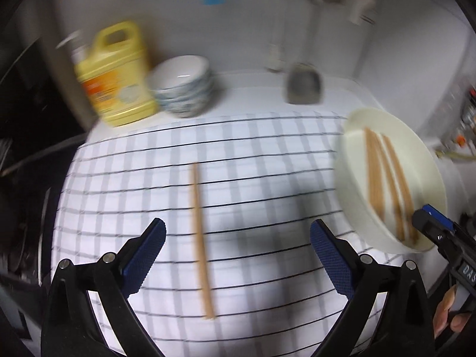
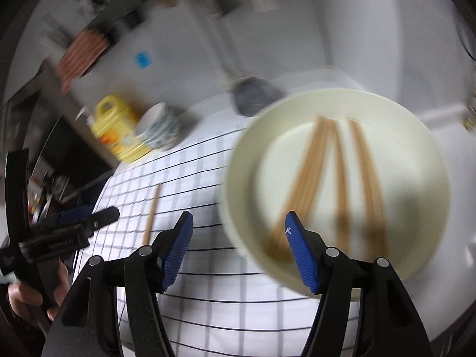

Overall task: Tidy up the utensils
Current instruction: 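Move the right tool back over the chopsticks on the cloth, then lower the right tool and close it on one wooden chopstick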

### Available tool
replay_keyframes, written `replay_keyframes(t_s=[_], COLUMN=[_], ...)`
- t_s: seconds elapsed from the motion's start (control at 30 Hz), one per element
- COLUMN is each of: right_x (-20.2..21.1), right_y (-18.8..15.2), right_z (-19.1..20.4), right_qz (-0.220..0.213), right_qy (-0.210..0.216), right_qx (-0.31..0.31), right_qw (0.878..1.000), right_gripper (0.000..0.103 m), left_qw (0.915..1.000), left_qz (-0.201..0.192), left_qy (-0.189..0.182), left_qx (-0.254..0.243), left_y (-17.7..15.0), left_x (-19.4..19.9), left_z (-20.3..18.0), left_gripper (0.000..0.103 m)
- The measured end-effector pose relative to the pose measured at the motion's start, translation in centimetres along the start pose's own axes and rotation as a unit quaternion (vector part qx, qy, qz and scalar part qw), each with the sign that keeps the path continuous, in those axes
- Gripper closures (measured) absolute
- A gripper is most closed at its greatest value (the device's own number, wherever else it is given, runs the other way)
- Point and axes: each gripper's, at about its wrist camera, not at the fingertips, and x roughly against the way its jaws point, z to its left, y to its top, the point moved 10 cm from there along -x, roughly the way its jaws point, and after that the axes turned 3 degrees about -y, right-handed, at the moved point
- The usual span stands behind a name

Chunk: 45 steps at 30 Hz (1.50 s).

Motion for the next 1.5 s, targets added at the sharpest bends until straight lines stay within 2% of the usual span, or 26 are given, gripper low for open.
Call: replay_keyframes(t_s=[0.17,0.3,0.43,0.5,0.73,0.97,1.17,1.5], right_x=[-1.9,-4.4,-7.5,-9.0,-11.9,-13.9,-15.0,-15.1], right_y=[-0.7,-2.1,-4.4,-5.5,-7.4,-9.4,-10.5,-11.0], right_z=[6.4,10.6,13.9,14.9,15.9,15.7,15.1,15.6], right_qz=[0.015,0.038,0.057,0.063,0.066,0.093,0.105,0.098], right_qy=[0.020,0.013,-0.002,-0.022,-0.072,-0.112,-0.128,-0.129], right_qx=[0.038,0.060,0.069,0.079,0.072,0.074,0.074,0.091], right_qw=[0.999,0.997,0.996,0.995,0.993,0.987,0.983,0.983], right_gripper=[0.039,0.039,0.039,0.039,0.039,0.039,0.039,0.039], left_qw=[0.9991,0.9983,0.9991,0.9997,0.9997,0.9990,0.9982,0.9986], left_qz=[-0.009,-0.024,-0.026,-0.012,0.010,0.028,0.038,0.038], left_qy=[0.032,0.050,0.035,0.021,-0.016,-0.031,-0.046,-0.037], left_qx=[0.028,0.016,0.002,-0.003,-0.017,-0.018,0.002,0.002], left_y=[-0.7,-0.8,-1.3,-2.1,-3.8,-5.6,-6.8,-7.1], left_x=[1.0,1.6,1.2,0.4,-1.9,-3.1,-3.7,-3.8], left_z=[6.2,10.5,13.5,14.8,16.8,17.7,18.3,18.9], left_gripper=[0.007,0.007,0.006,0.006,0.006,0.006,0.006,0.006])
